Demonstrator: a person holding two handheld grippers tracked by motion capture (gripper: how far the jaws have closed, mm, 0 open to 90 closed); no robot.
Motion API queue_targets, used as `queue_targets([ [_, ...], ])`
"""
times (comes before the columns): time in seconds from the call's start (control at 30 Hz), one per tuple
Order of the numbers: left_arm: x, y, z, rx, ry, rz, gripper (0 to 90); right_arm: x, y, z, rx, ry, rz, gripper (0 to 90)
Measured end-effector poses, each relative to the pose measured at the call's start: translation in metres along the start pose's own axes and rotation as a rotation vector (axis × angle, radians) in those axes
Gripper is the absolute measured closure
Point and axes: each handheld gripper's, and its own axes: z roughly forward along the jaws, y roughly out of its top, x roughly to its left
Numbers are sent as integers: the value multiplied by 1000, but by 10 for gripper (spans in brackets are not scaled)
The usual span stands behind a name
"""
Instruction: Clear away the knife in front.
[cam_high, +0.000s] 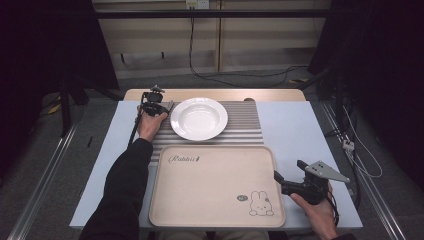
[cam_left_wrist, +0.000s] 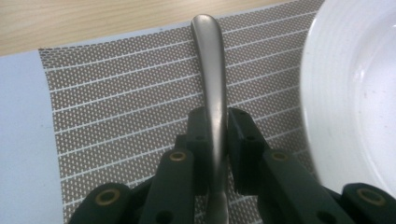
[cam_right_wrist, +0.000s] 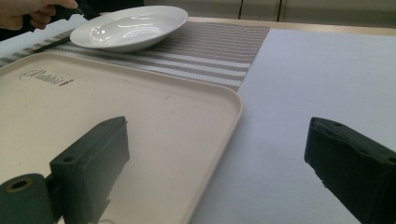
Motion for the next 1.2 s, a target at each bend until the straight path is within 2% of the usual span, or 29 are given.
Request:
queue_targets([
  [0.2,1,0,-2,2,1,-4,799,0,0,0,-1,1,0,64],
  [0.27,1,-1,0,3,13,9,798,0,0,0,3,2,-1,64],
  [0.37,2,-3,3,8,11,-6,797,0,0,0,1,2,-1,64],
  [0.67,0,-3,4,12,30,22,786,1,0,0,-1,2,1,64],
  [0.93,0,-3,3,15,26,0,792,0,-1,-1,3,0,-1,64],
  [1.07,-1,-3,2,25,28,11,798,0,-1,-1,1,-1,0,64],
  [1.17,1,-3,0,30,25,-9,798,0,-1,-1,2,0,2,64],
  [1.2,2,-3,-1,27,24,-4,799,0,-1,-1,3,-2,0,64],
])
